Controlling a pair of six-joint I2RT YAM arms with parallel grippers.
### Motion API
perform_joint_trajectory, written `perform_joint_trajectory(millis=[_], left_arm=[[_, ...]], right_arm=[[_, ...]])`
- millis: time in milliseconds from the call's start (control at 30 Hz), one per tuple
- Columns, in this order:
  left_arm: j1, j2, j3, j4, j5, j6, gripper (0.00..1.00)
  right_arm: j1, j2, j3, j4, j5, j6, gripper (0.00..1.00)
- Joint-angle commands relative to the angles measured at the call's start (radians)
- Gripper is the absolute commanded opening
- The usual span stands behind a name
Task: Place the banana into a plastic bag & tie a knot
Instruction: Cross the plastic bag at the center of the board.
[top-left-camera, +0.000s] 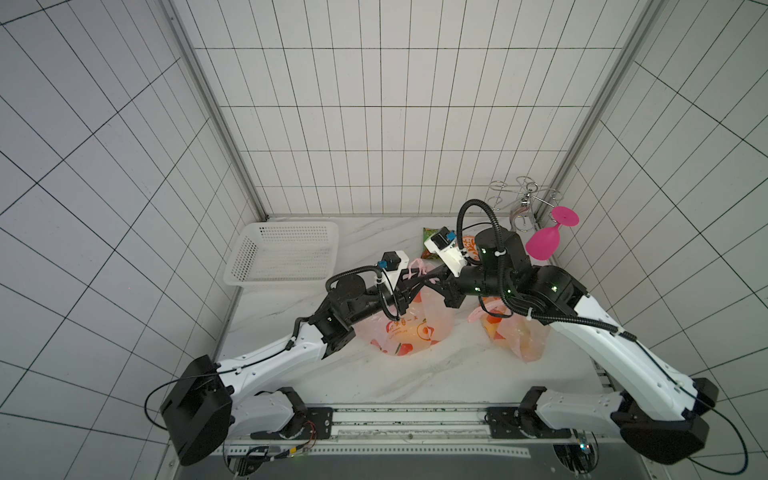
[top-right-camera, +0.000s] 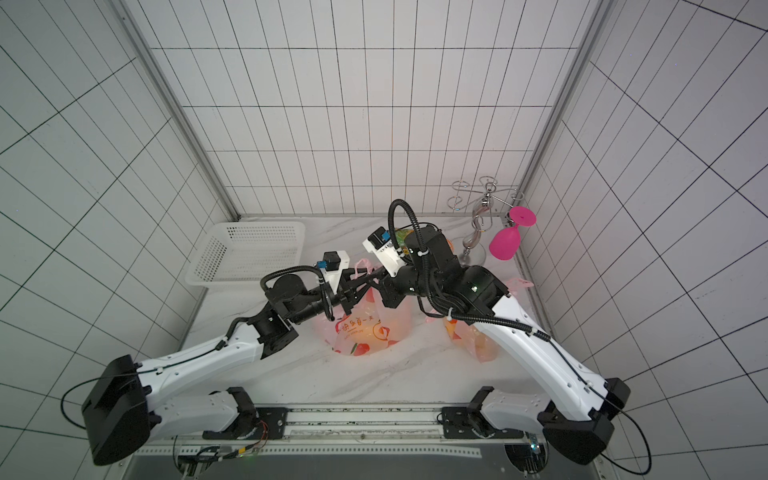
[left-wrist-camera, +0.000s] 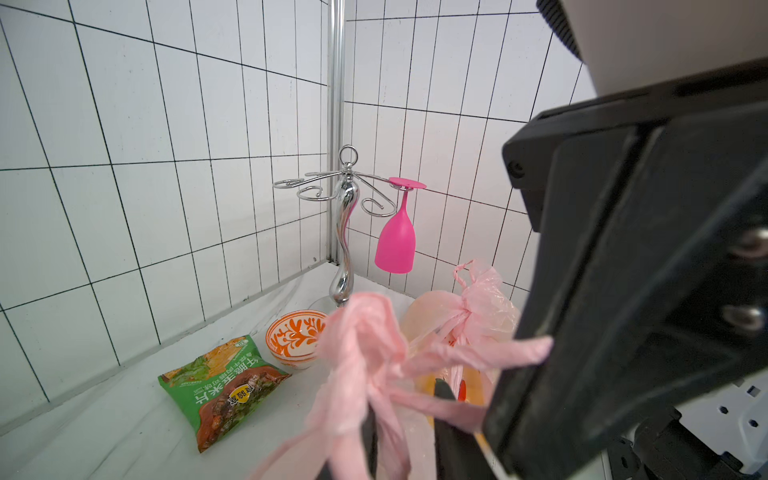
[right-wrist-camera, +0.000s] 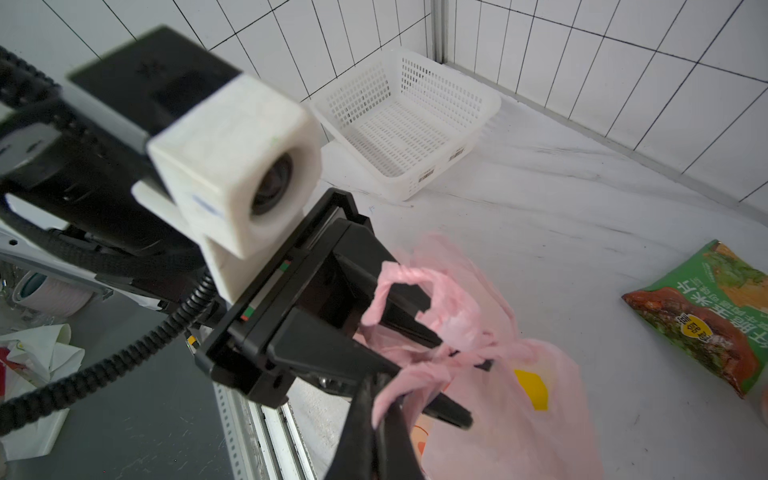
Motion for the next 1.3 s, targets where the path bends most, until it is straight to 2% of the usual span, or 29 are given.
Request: perform_joint_trajectory(millis=[0, 200, 500, 900, 1267], left_arm=[[0.006, -0.025, -0.026, 0.025, 0.018, 0.036, 0.22], [0.004, 0.002, -0.005, 0.012, 0.038, 0.046, 0.20], [0.004, 0.040, 0.023, 0.046, 0.011, 0.047, 0.34], [0.004, 0.045, 0.000, 0.160, -0.034, 0.068, 0.42], [0.000, 0.098, 0.062, 0.081, 0.070, 0.086, 0.28]], right_arm=[[-0.011, -0.016, 0.028, -0.024, 0.033, 0.006, 0.00], [-0.011, 0.007, 0.071, -0.018, -0.011, 0.005, 0.00], [0.018, -0.001, 0.027, -0.034, -0.049, 0.010, 0.00], [0.033, 0.005, 0.007, -0.040, -0.041, 0.029, 0.00], [0.047, 0.029, 0.019, -0.026, -0.070, 0.029, 0.00]])
